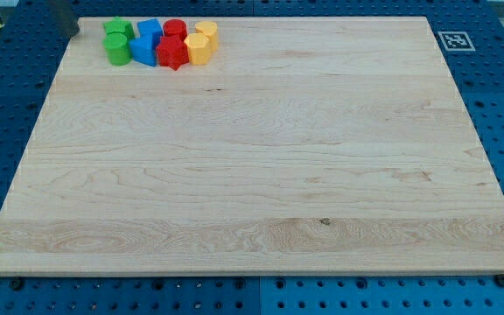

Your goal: Place your arm above the green star

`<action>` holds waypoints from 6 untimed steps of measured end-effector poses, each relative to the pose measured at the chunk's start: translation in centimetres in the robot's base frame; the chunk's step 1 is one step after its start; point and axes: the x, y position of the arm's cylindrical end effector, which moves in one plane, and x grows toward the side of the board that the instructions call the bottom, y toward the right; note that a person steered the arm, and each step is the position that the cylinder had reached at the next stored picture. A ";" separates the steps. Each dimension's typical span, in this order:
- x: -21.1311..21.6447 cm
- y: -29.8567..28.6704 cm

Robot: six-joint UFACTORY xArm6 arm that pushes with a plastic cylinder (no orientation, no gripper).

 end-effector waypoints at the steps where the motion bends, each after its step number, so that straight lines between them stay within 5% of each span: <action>1: 0.0 0.0; 6: -3.6 3.1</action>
